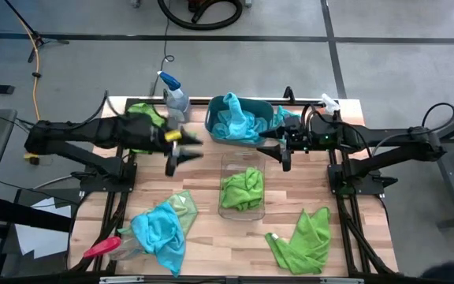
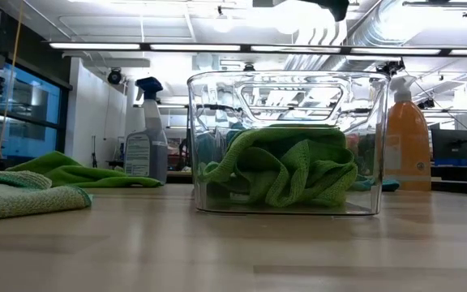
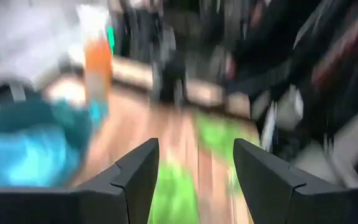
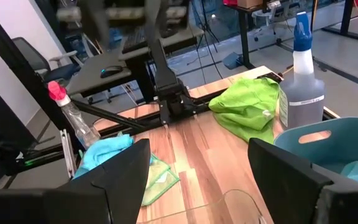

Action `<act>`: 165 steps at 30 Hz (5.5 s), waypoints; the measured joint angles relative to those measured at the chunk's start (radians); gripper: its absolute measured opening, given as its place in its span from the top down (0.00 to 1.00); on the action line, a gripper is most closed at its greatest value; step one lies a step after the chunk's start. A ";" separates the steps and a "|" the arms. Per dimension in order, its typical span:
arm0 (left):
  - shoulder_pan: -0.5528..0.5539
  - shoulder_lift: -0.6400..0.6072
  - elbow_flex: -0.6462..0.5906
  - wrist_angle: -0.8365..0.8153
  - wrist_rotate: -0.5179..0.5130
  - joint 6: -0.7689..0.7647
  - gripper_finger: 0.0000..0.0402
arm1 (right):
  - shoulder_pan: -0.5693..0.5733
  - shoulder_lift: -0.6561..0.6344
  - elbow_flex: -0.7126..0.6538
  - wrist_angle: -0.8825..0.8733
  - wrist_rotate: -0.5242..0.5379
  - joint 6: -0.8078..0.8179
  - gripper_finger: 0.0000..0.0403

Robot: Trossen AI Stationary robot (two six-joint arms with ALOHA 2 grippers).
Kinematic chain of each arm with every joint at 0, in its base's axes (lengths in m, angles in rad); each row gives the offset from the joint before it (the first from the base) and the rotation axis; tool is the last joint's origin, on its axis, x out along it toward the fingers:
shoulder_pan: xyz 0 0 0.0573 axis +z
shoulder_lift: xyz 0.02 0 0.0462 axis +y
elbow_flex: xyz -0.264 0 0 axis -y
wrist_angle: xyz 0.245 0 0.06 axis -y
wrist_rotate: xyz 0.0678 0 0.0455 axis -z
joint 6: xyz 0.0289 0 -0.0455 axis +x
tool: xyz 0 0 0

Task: Sort microfiber towel by color & place in baskets
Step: Put the blue microfiber towel into the blue bin

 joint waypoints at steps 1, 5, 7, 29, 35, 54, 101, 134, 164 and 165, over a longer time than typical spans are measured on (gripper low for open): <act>-0.028 0.022 0.039 -0.090 -0.001 -0.012 0.53 | 0.000 0.000 0.000 -0.001 0.000 0.002 0.34; -0.135 0.119 0.174 -0.484 0.002 -0.175 0.54 | 0.000 0.000 0.000 -0.003 -0.001 0.000 0.34; -0.178 0.168 0.198 -0.633 0.035 -0.315 0.55 | -0.002 0.000 0.000 -0.003 0.000 -0.001 0.34; -0.490 0.473 -0.130 -0.629 0.377 -1.115 0.55 | -0.043 0.000 0.000 -0.024 0.030 -0.037 0.34; -0.494 0.505 -0.166 -0.604 0.389 -1.122 0.55 | -0.043 0.000 0.000 -0.043 0.029 -0.035 0.34; -0.501 0.507 -0.267 -0.494 0.314 -1.100 0.69 | -0.043 0.000 0.000 -0.054 0.030 -0.036 0.34; -0.429 0.063 0.066 -0.811 0.155 -0.616 0.95 | -0.001 0.250 0.002 0.156 -0.205 0.059 0.34; -0.398 0.036 0.104 -0.688 0.038 -0.528 0.95 | 0.000 0.249 0.000 0.211 -0.283 0.025 0.34; -0.770 0.701 0.076 -0.683 0.036 -0.827 0.44 | -0.002 0.249 0.000 0.047 -0.280 -0.046 0.34; -0.770 0.717 0.076 -0.683 0.048 -0.827 0.44 | -0.002 0.249 0.000 0.047 -0.281 -0.046 0.34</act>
